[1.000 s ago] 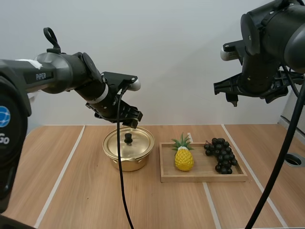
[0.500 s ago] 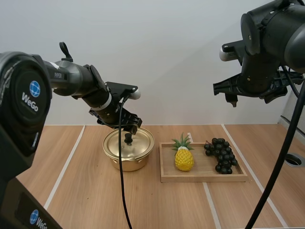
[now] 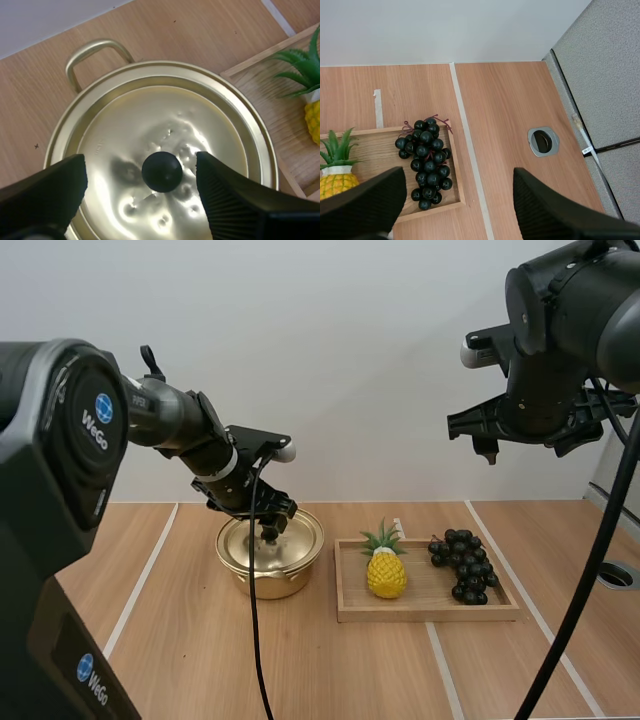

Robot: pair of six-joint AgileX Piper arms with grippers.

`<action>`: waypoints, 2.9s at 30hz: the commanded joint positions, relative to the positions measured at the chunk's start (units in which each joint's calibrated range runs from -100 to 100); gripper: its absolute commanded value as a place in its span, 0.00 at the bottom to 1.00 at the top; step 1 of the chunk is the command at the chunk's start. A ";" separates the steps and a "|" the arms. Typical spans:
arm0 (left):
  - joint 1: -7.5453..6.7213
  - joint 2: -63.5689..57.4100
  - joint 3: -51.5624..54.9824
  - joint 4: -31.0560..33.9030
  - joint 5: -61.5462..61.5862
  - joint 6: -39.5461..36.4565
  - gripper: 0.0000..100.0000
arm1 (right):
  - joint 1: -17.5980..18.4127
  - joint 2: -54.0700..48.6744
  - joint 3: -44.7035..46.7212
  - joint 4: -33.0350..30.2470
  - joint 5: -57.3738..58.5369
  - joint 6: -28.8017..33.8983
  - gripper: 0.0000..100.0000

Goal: Open the pot, put the grape inside, and close it

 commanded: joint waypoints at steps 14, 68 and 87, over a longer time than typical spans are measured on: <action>-0.05 0.80 0.10 -2.13 -1.29 2.42 0.02 | -0.20 -0.35 0.16 0.40 0.00 -0.26 1.00; 0.02 -49.97 -42.01 6.32 -32.47 -12.55 0.01 | -0.20 0.03 0.16 12.03 -6.99 -13.52 1.00; 0.02 -50.33 -72.34 21.78 -19.80 -22.57 0.00 | -0.20 16.95 0.16 15.12 -4.49 -11.83 1.00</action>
